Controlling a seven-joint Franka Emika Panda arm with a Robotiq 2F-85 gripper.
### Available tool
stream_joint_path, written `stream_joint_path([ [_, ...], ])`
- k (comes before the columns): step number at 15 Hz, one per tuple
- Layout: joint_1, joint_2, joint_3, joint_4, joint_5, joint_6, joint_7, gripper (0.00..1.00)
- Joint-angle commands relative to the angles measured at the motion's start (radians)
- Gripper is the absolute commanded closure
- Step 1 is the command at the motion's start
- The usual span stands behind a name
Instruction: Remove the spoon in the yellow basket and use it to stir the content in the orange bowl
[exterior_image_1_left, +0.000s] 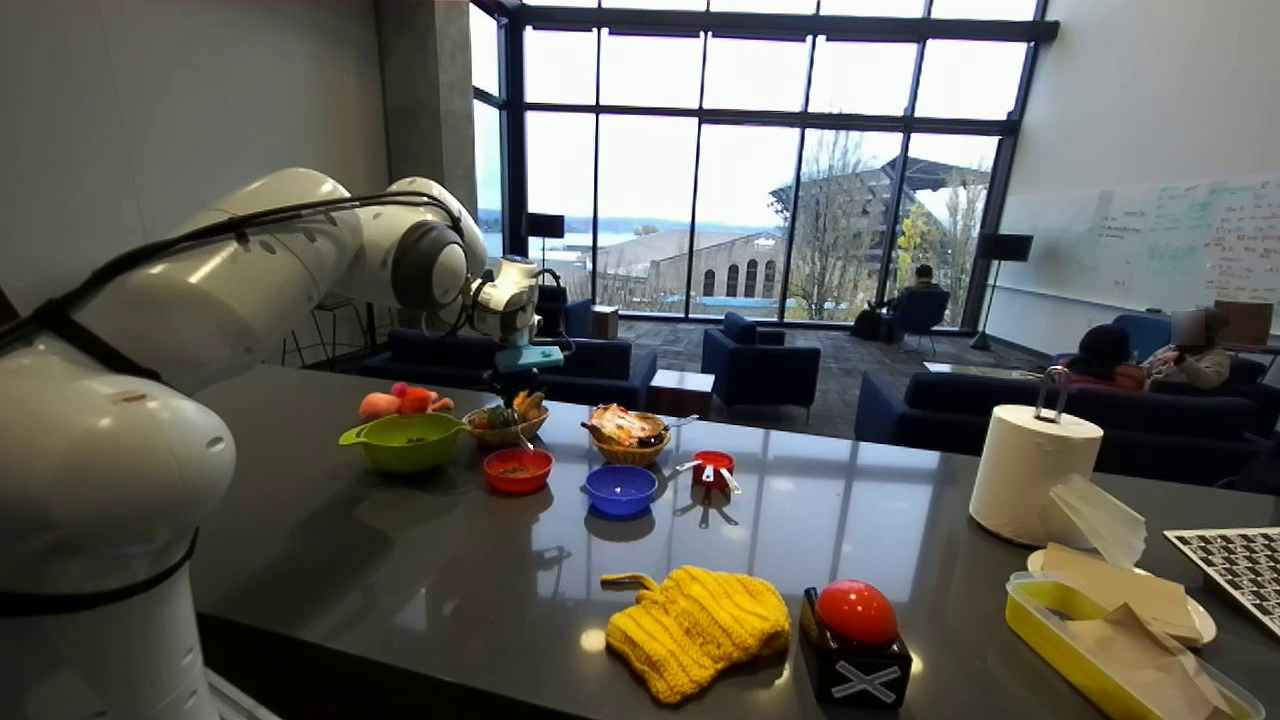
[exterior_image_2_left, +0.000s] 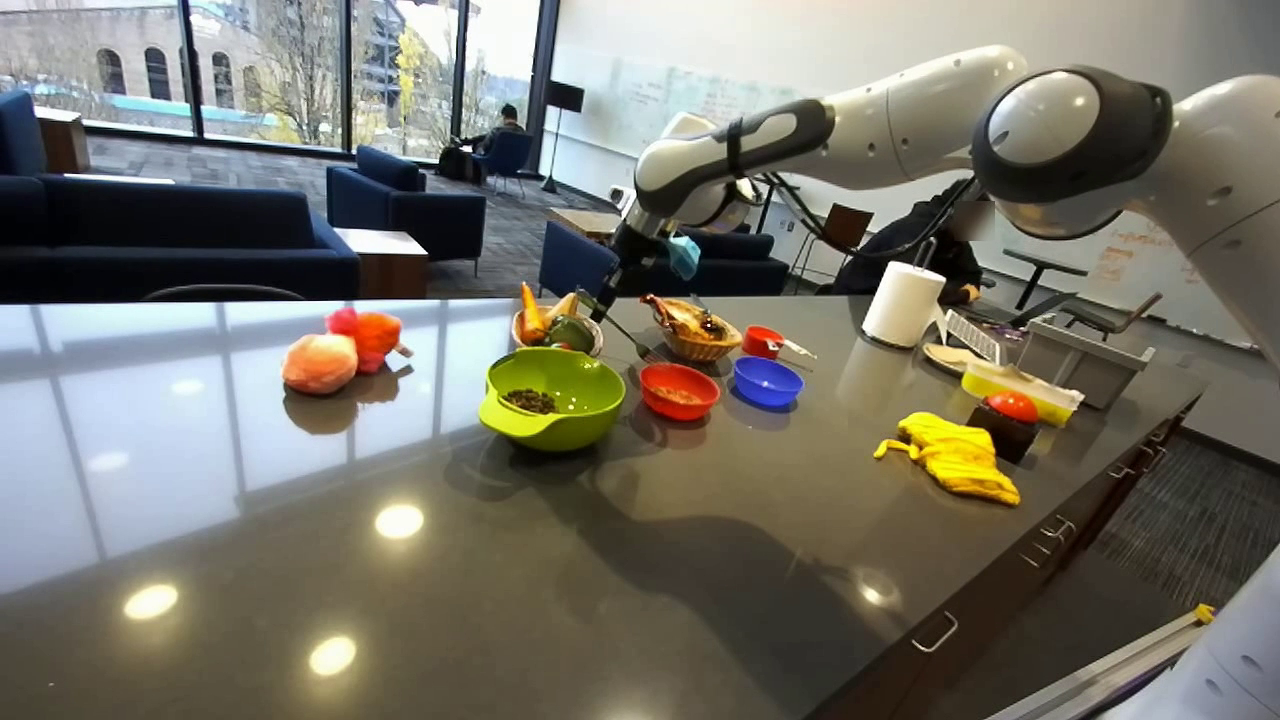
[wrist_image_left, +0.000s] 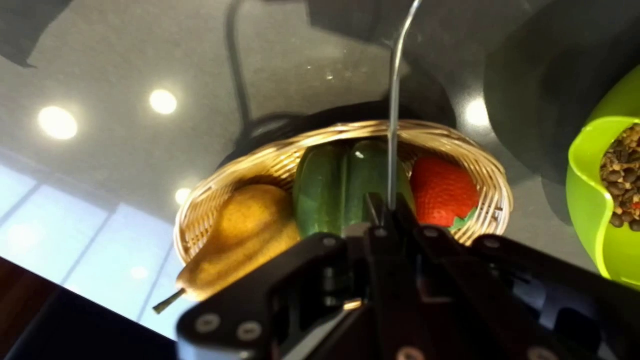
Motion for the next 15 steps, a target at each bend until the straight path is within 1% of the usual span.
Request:
stream_joint_path([
  [1, -0.026, -0.084, 0.010, -0.117, 0.024, 0.042, 0.029, 0.99],
  [9, -0.121, -0.152, 0.067, -0.299, 0.111, 0.220, 0.011, 0.99],
  [15, -0.190, -0.172, 0.117, -0.412, 0.147, 0.327, -0.007, 0.99],
])
